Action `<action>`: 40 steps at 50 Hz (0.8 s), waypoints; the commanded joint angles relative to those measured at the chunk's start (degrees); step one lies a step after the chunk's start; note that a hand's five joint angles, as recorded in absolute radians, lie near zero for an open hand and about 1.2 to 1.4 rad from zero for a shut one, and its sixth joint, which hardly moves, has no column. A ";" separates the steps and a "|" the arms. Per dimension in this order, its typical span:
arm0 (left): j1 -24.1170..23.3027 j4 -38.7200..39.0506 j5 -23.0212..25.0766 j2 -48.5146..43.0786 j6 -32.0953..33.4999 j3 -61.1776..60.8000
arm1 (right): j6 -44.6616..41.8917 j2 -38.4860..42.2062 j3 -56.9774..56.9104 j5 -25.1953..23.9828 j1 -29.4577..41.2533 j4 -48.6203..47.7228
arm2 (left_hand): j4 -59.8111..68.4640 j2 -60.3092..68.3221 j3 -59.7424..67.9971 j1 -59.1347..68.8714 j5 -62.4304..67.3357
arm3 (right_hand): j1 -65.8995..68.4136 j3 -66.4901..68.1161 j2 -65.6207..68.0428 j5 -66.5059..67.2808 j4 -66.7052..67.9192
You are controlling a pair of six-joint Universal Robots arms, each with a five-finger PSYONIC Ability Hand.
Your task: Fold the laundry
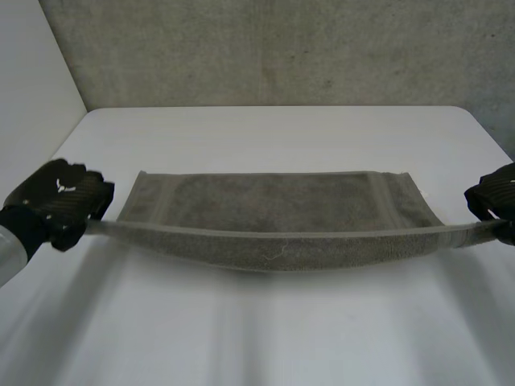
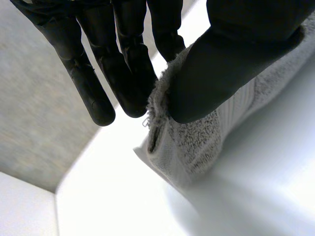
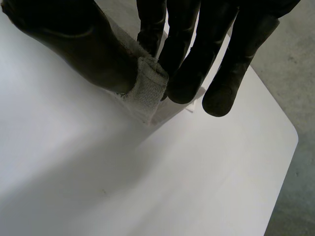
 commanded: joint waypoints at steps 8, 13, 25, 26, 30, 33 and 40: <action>-4.13 8.52 -0.53 -20.61 -1.42 11.61 | 3.04 19.56 -13.76 4.63 4.96 -1.89 | 10.20 10.28 10.28 13.59 13.21 | 3.58 2.91 3.24 2.75 2.79; -6.16 13.18 -3.42 -30.02 -5.29 20.05 | 6.20 27.65 -21.68 8.07 9.45 -6.45 | 10.20 10.28 10.28 13.59 13.21 | 3.58 2.91 3.24 2.75 2.79; -9.24 21.46 -12.22 -48.33 -8.02 37.83 | 15.88 41.90 -37.86 11.94 14.21 -20.34 | 10.20 10.28 10.28 13.59 13.21 | 3.58 2.91 3.24 2.75 2.79; -9.33 21.72 -12.66 -50.16 -8.11 39.75 | 15.88 41.91 -37.87 11.95 14.21 -20.36 | 10.20 10.28 10.28 13.59 13.21 | 3.58 2.91 3.24 2.75 2.79; -9.68 21.72 -13.19 -53.52 -8.11 43.54 | 15.62 45.42 -41.73 15.01 15.35 -24.66 | 10.20 10.28 10.28 13.59 13.21 | 3.58 2.91 3.24 2.75 2.79; -10.03 21.72 -13.37 -56.07 -8.02 46.44 | 15.62 47.88 -44.36 15.72 15.96 -25.45 | 10.20 10.28 10.28 13.59 13.21 | 3.58 2.91 3.24 2.75 2.79; -10.73 21.72 -14.68 -60.37 -8.02 50.83 | 15.62 52.27 -49.73 15.81 16.75 -25.46 | 10.20 10.28 10.28 13.59 13.21 | 3.58 2.91 3.24 2.75 2.79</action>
